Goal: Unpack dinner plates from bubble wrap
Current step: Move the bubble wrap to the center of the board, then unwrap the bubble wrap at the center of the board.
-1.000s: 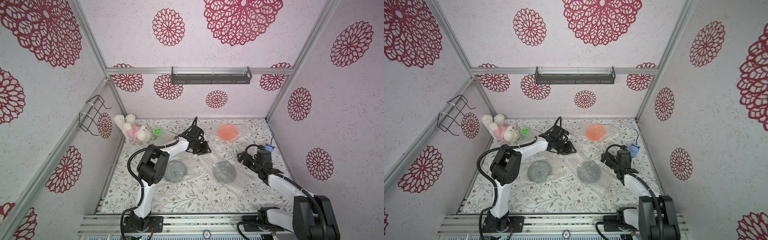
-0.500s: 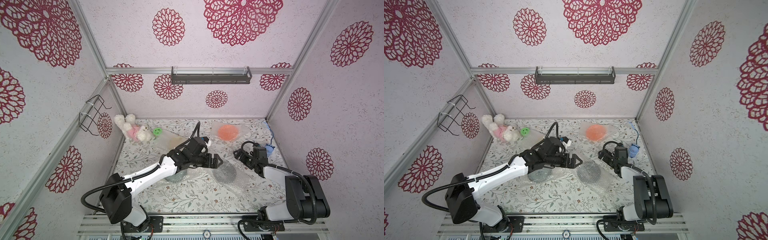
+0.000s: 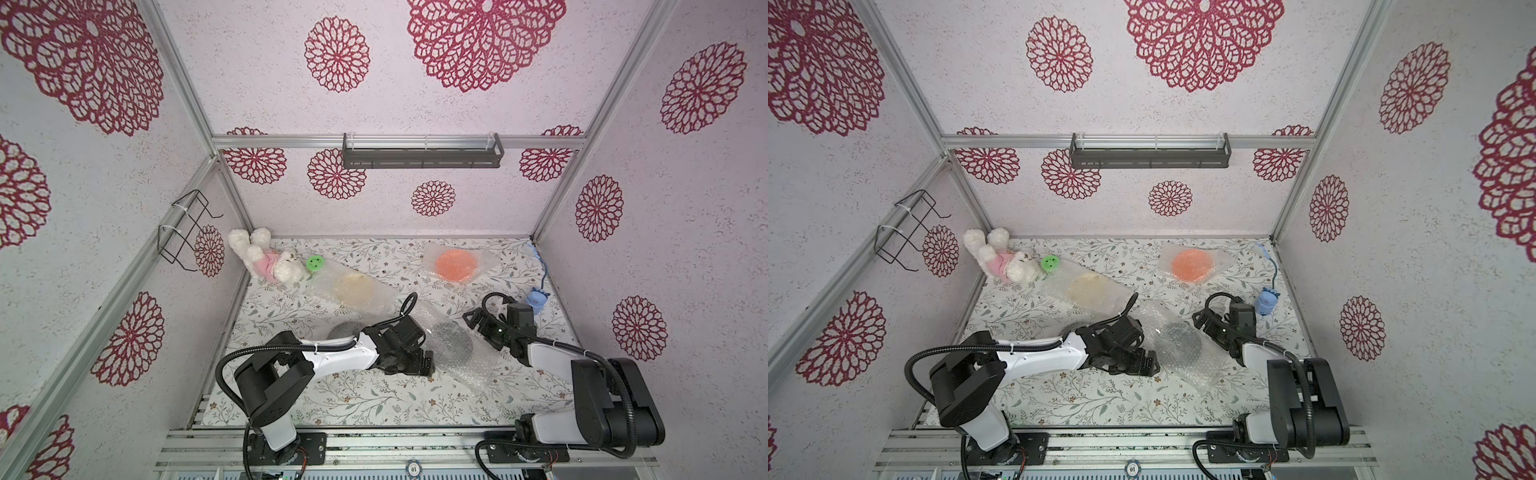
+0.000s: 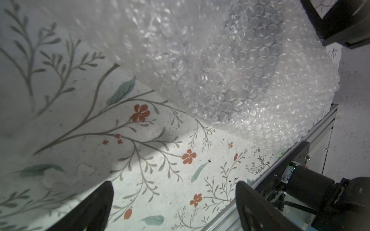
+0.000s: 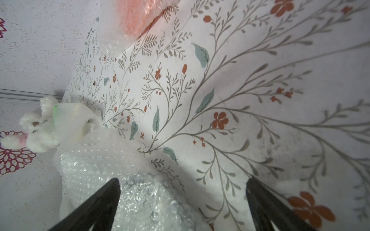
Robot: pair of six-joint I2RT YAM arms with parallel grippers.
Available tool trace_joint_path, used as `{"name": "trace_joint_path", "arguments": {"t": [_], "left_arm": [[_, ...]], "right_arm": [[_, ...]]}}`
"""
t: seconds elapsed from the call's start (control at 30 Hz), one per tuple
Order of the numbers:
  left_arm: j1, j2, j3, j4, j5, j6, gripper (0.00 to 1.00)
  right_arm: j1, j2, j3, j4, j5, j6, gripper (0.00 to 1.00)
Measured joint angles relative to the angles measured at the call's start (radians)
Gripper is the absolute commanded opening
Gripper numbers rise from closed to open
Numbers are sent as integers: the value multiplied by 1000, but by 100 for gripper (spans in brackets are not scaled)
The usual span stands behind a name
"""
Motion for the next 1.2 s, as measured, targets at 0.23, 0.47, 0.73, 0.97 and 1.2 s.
{"name": "trace_joint_path", "arguments": {"t": [0.23,0.47,0.73,0.97,1.2], "left_arm": [[112,-7,-61,67,-10,-12,97],[342,0,-59,83,1,33,97],[540,78,51,75,97,90,97],[475,-133,34,22,125,111,97],[253,-351,-5,-57,41,101,100]], "right_arm": [[7,-27,-16,-11,-26,0,99],[42,-37,-46,-5,-43,3,99],[162,-121,-125,32,-38,99,99],[324,-244,-155,5,-2,167,99],[180,-214,-22,-98,45,66,99]]}}
